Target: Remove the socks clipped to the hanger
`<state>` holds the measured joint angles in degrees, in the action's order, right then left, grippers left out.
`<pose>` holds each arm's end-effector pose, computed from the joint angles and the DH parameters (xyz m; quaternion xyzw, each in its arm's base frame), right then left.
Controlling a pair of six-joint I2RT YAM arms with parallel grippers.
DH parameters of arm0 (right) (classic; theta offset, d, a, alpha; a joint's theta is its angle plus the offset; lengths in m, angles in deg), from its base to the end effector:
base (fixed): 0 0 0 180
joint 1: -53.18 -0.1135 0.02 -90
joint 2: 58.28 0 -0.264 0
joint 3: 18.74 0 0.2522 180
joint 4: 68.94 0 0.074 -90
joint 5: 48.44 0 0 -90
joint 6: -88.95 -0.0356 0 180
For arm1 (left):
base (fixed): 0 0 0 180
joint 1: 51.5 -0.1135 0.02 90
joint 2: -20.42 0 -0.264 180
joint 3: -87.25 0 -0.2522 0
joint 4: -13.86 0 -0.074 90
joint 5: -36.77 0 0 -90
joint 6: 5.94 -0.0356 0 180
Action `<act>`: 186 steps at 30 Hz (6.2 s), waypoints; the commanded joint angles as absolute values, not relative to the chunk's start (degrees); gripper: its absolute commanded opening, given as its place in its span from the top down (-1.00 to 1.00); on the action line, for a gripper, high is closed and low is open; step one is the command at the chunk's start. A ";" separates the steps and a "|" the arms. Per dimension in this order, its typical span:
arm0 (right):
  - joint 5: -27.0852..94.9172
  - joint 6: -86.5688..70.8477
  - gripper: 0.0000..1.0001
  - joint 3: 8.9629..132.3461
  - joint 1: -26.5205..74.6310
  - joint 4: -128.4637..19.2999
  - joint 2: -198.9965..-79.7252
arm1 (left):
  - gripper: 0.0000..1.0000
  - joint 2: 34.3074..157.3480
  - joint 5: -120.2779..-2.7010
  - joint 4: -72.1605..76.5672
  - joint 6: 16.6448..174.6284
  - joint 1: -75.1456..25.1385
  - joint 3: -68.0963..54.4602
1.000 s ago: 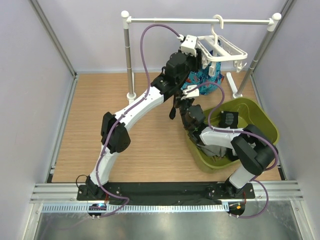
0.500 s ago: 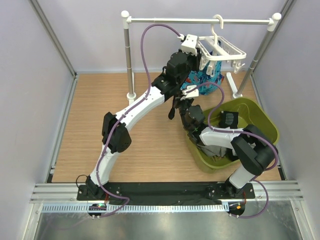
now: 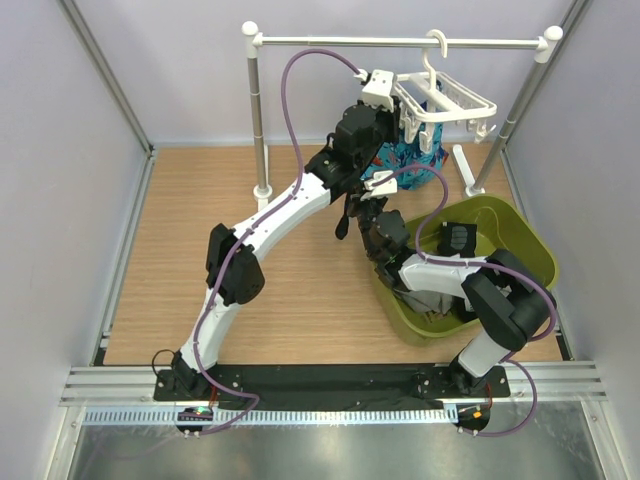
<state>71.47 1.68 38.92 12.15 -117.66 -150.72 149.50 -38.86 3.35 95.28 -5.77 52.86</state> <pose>0.2683 0.2099 0.2587 -0.0332 0.6281 0.0995 0.7711 0.3805 -0.3777 0.4016 0.1081 0.6614 -0.2780 0.6881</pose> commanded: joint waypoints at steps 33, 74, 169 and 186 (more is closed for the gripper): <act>72.93 1.42 0.98 38.35 11.70 -121.36 -148.72 | 0.07 146.81 -36.18 4.93 96.80 -5.01 54.52; 73.11 1.33 0.98 38.70 11.70 -120.39 -148.46 | 0.18 144.25 -32.05 8.28 93.64 -4.04 51.26; 74.43 -20.47 -0.70 68.31 31.74 -0.86 -115.93 | -1.00 54.97 -39.34 -14.14 100.32 -3.95 -28.62; 39.89 -28.28 -0.99 65.77 31.74 -15.80 -99.78 | -0.99 49.35 -46.37 -20.82 98.82 -3.95 -21.94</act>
